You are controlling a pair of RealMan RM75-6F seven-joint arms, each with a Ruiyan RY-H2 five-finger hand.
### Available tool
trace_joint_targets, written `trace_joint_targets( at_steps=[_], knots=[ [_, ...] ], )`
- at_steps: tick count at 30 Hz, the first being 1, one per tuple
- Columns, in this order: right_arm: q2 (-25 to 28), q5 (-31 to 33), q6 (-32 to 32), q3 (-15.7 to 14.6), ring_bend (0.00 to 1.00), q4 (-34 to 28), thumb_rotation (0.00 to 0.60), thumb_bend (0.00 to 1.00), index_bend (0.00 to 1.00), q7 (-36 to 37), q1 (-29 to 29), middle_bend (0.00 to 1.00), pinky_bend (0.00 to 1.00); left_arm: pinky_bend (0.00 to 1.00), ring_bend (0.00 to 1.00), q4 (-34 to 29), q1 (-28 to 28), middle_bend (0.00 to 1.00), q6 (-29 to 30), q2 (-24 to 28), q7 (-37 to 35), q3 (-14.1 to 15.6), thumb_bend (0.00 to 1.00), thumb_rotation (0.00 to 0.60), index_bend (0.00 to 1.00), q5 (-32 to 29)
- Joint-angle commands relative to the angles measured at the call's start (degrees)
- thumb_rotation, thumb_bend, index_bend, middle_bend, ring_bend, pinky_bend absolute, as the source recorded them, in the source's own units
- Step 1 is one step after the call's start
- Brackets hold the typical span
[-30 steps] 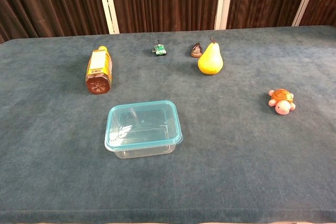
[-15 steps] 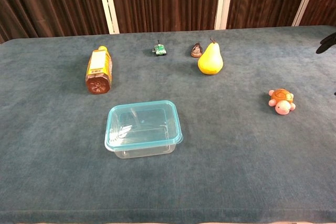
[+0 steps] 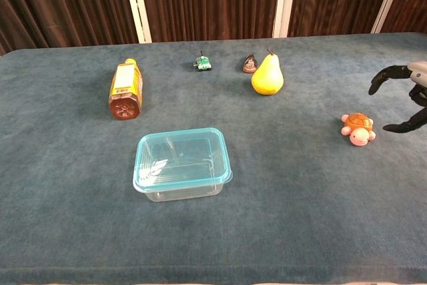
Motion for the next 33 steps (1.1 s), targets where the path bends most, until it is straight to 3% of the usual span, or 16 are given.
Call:
trace_joint_targets(
  at_steps=[1,11,19,20,27,31,33],
  knots=[
    [-1.27,0.01,-0.76,-0.33,0.98,1.48,0.600,0.28,0.47,0.75,0.78,0.30,0.82,0.26,0.08,0.10,0.01,0.03,-0.03,0.01,-0.21,0.00,0.53,0.600,0.15,-0.05],
    [-3.90,0.52,-2.84,-1.19,0.99,4.75,0.600,0.28,0.48,1.48,2.02,0.31,0.83,0.26,0.08,0.11,-0.05,0.03,-0.18,0.18,-0.57,0.12,0.53,0.600,0.15,0.14],
    [-5.77,-0.28,-1.48,-2.05,1.00,7.77,0.600,0.33,0.59,1.51,1.93,0.40,0.84,0.26,0.07,0.18,-0.03,0.03,-0.08,0.20,-0.69,0.15,0.53,0.600,0.15,0.27],
    [-5.91,-0.38,-1.35,-2.14,1.00,8.10,0.600,0.35,0.61,1.57,1.92,0.41,0.85,0.26,0.07,0.19,-0.03,0.03,-0.09,0.21,-0.66,0.17,0.53,0.600,0.15,0.31],
    [-6.80,-0.48,-0.84,-2.60,1.00,10.39,0.600,0.80,0.72,1.62,1.60,0.52,0.88,0.26,0.08,0.11,-0.07,0.03,-0.19,0.21,-0.50,0.20,0.53,0.600,0.15,0.36],
    [-7.12,-0.58,-0.67,-2.86,1.00,11.23,0.600,0.98,0.78,1.38,1.45,0.58,0.89,0.26,0.08,0.04,-0.07,0.03,-0.17,0.22,-0.43,0.22,0.53,0.600,0.15,0.42],
    [-7.38,-0.80,-0.18,-2.96,1.00,11.75,0.600,1.00,0.81,1.36,1.36,0.60,0.90,0.26,0.08,0.09,-0.08,0.03,-0.19,0.24,-0.49,0.25,0.53,0.600,0.15,0.46]
  ],
)
